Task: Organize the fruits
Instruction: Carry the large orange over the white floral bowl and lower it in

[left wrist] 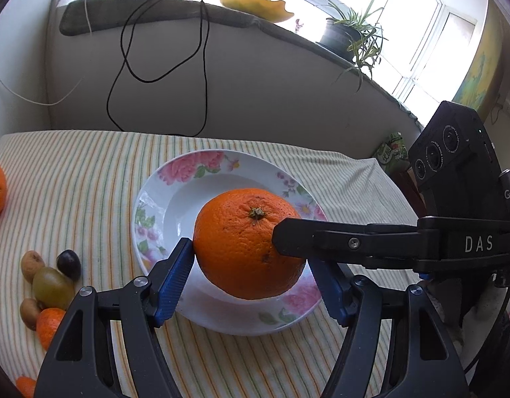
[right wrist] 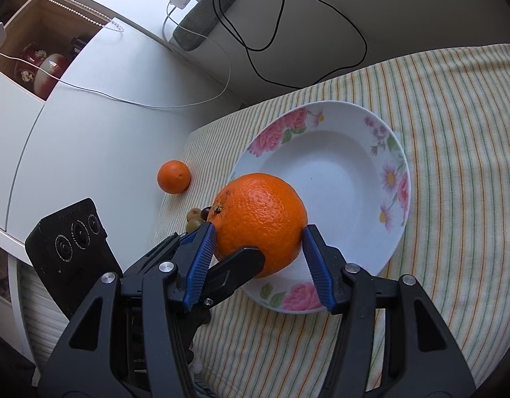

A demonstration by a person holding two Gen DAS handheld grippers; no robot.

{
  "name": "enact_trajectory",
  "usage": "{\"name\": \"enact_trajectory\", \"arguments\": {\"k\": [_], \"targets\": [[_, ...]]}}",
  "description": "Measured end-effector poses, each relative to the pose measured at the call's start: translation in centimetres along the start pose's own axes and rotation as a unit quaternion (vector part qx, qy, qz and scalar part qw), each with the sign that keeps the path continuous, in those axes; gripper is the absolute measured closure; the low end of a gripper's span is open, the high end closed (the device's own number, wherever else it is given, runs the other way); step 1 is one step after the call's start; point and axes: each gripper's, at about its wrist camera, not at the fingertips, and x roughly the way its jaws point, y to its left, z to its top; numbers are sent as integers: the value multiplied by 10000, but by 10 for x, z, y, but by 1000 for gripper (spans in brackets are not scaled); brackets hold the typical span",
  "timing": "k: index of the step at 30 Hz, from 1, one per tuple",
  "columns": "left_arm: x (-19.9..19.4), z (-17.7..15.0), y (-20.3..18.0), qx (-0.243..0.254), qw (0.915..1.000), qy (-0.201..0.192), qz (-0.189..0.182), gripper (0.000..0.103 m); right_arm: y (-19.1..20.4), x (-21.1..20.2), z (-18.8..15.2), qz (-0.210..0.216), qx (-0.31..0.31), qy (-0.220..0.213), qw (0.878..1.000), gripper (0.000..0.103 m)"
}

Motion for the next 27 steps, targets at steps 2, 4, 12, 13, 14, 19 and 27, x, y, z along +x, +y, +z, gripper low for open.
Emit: {"name": "enact_trajectory", "arguments": {"k": [2,4,12,13,14,19,27], "targets": [[3,1,-1,42,10000,15,54,33,-1,1,0,-32,-15,13,10000,46],[6,1,-2,60,9999,32,80,33,-1,3,2,-76,-44,18,10000,46],[15,3,-7,182,9995,128,229,33,-3,6,7,-233,-136,32,9996,46],[16,3,-7,199,9994,146,253,33,-2,7,7,-274,-177,34,9995,46],[18,2,-8,220,9992,172,285,33,-2,7,7,-309,-211,40,9993,46],[21,1,-8,271,9990,185,318,32,0,6,8,-366,-324,-39,9988,46],[21,0,-9,339,9979,194,510,27,4,-3,7,-618,-481,-183,9968,42]]}}
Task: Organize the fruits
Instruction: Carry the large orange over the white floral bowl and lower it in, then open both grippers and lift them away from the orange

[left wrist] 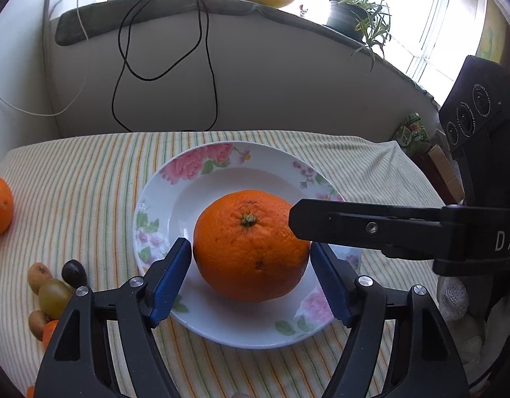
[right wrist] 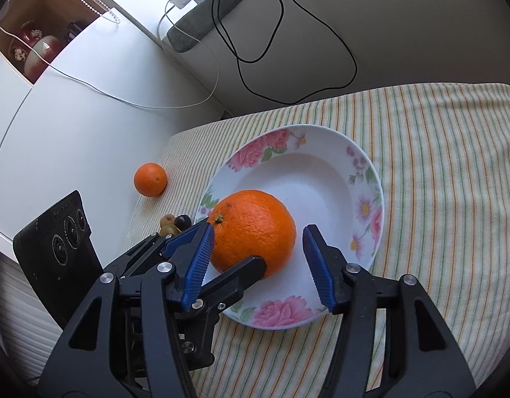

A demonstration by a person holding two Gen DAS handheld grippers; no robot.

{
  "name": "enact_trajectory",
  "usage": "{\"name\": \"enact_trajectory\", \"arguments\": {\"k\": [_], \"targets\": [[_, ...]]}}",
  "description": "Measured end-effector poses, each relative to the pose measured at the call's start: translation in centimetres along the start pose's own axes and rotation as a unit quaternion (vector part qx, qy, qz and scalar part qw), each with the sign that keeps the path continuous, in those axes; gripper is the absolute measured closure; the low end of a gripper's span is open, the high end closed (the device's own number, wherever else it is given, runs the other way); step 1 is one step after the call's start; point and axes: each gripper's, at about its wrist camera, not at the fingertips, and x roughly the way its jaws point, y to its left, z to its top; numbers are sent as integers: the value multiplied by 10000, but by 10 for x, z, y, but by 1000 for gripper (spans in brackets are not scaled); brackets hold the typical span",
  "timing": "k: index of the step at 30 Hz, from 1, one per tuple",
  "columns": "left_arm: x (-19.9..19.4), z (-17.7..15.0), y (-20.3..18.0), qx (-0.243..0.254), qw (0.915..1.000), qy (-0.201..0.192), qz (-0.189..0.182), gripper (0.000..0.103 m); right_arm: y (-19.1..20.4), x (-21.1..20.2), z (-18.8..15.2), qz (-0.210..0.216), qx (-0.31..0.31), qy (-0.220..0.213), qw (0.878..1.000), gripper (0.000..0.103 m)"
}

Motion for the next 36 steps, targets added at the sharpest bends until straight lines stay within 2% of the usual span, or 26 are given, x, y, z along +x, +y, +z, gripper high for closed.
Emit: {"name": "enact_trajectory", "arguments": {"k": [2,9,25,36], "targets": [[0,-1,1,-3,10000,18,42,25,0,-2,-2,-55,-14,-47,10000,32],[-5,-6,3,62,9998,-17,203,21,4,-13,-3,-211,-81,-225,9995,24],[-36,-8,10,23,9991,-310,284,21,26,-25,-6,-414,-367,-425,9976,23],[-61,-15,31,-108,9973,-509,517,21,51,-18,-7,-465,-654,-463,9957,23]]}}
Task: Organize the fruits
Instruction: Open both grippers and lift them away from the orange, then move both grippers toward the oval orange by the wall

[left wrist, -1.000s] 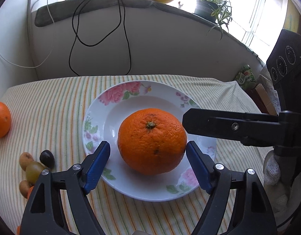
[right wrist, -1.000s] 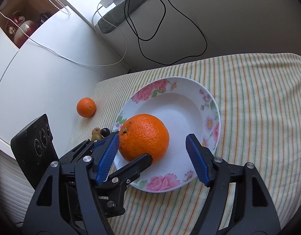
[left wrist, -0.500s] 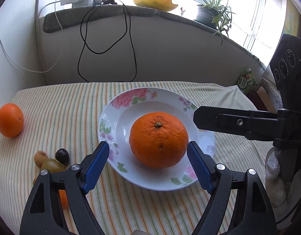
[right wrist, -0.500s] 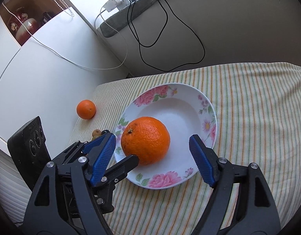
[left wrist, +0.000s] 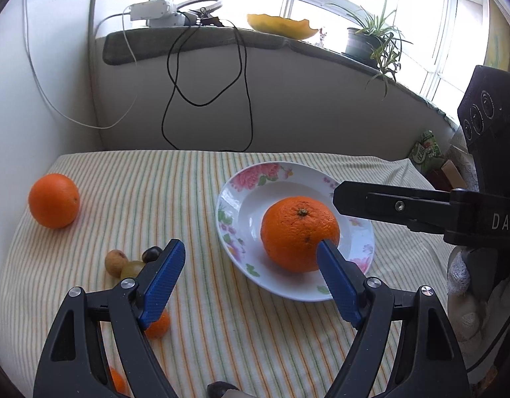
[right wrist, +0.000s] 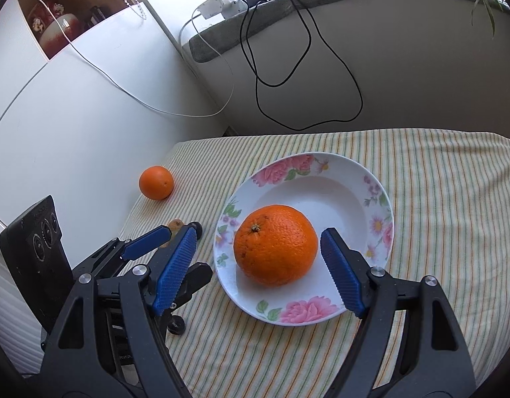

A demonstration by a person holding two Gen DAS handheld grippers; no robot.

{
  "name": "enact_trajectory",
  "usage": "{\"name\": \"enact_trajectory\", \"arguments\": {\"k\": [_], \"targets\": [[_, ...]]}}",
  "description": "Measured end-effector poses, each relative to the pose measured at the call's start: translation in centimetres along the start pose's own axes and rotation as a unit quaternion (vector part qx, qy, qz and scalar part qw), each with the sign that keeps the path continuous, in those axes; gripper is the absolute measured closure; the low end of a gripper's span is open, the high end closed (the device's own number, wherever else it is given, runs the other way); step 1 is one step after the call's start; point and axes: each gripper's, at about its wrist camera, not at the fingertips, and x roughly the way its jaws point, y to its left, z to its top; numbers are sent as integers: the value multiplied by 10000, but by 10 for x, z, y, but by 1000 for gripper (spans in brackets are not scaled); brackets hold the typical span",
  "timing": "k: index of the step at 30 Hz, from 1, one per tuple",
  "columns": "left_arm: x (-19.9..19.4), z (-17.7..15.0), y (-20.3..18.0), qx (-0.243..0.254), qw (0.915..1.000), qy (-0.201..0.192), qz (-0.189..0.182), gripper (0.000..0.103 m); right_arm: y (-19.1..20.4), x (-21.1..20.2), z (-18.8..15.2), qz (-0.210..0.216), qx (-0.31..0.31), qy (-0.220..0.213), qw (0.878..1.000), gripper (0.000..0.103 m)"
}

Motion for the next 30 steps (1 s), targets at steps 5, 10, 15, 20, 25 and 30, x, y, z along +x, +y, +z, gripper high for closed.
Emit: {"name": "enact_trajectory", "arguments": {"k": [5,10,15,20,25,30], "targets": [[-11,-2,14,-86,9999,-72,121,21,9,4,3,15,70,-90,9999,23],[-22,-5,35,-270,9993,-154,231,21,21,10,10,135,54,-163,9998,23],[-32,-11,62,-464,9980,-218,375,21,42,22,20,194,-181,-30,9996,23],[-41,-15,92,-689,9956,-251,584,21,65,44,32,179,-485,288,9982,23],[-48,-16,124,-937,9920,-286,798,21,83,69,46,409,-539,482,9965,23],[-48,-14,146,-1016,9897,-271,974,21,104,98,56,522,-646,668,9943,23]]}}
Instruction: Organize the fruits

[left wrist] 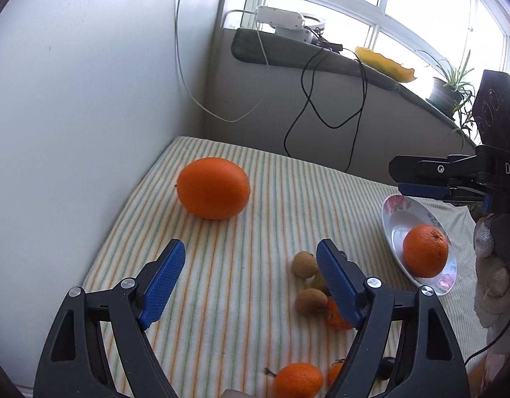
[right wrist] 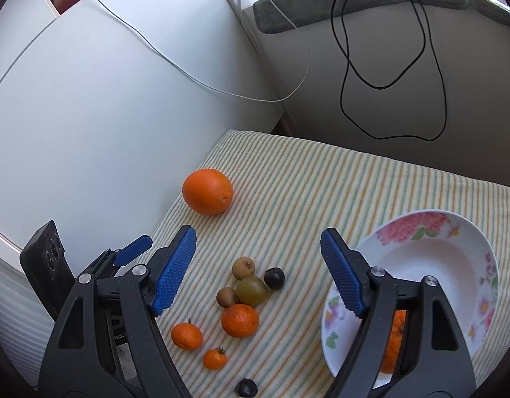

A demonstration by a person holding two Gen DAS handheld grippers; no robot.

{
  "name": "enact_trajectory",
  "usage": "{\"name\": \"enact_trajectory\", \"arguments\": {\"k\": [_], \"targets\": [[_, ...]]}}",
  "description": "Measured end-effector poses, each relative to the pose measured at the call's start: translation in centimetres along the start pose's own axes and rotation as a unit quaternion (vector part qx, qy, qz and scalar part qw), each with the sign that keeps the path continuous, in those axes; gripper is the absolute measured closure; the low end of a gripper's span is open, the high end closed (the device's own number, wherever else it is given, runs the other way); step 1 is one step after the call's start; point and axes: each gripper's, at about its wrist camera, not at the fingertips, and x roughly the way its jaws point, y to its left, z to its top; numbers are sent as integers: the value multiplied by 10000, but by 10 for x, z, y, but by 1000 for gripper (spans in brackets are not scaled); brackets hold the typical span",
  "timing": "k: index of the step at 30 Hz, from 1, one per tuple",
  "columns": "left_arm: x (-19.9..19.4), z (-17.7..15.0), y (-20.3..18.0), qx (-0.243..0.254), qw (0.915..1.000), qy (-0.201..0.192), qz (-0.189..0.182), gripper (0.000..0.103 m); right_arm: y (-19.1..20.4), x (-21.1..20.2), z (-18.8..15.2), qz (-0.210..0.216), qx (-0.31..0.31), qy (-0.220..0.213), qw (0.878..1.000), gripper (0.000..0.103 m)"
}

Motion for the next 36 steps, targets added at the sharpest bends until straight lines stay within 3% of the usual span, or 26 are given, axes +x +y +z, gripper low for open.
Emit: {"name": "enact_trajectory", "arguments": {"k": [13,25,36], "targets": [[27,13,28,-122,9999,106,35,21,18,72,32,193,65,500,9985,23],[60,25,43,-448,9983,289,-247,21,29,144,54,516,418,1066,9921,23],[81,30,50,-589,9967,419,-371,21,36,179,62,732,466,1288,9879,23]]}}
